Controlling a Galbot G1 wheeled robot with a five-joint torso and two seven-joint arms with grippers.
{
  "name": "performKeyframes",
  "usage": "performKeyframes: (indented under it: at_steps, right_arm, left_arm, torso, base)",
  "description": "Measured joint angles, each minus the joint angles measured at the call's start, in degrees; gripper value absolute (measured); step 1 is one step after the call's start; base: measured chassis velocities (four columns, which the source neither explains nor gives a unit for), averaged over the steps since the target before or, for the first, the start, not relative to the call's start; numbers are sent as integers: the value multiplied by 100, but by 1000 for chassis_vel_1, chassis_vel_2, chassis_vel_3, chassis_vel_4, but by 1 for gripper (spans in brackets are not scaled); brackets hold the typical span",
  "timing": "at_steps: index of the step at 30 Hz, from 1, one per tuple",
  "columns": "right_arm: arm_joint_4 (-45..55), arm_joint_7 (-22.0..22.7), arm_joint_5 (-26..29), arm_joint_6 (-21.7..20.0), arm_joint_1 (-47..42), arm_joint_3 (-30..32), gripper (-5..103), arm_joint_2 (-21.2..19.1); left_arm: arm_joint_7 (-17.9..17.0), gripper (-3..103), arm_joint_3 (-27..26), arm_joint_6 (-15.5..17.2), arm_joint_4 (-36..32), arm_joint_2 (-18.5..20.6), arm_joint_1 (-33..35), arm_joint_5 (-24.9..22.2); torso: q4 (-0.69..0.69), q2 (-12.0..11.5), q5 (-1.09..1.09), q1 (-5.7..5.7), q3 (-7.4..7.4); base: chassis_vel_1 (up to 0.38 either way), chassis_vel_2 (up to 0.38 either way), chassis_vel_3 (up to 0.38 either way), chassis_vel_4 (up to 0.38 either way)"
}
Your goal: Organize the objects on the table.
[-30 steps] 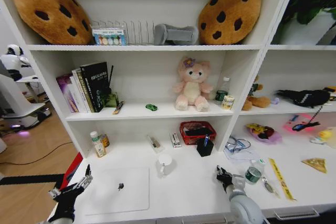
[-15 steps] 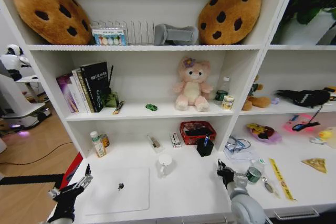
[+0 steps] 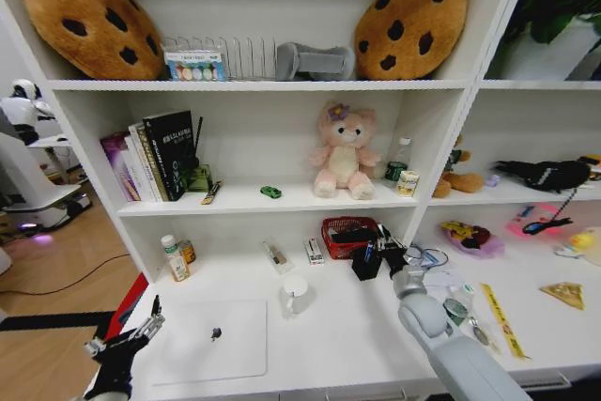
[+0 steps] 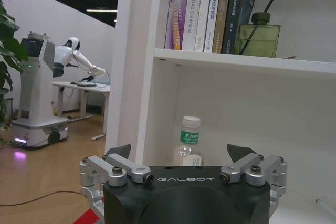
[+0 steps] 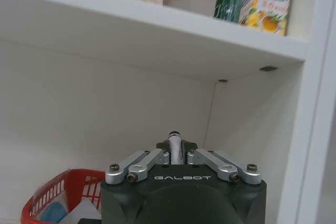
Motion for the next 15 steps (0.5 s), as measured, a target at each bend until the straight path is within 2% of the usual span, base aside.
performKeyframes:
  at_steps: [8, 15]
  right_arm:
    - [-962, -26, -13, 138, 648, -577, 10, 365]
    - [-1109, -19, -49, 156, 783, -734, 7, 489]
  left_arm:
    - [-98, 100, -35, 113, -38, 68, -45, -11]
    - [-101, 100, -46, 117, -37, 43, -24, -24]
  torso:
    - [-2, 0, 2, 0, 0]
    - [-1, 0, 1, 0, 0]
  base:
    - [0, 0, 0, 0]
    - [0, 0, 0, 0]
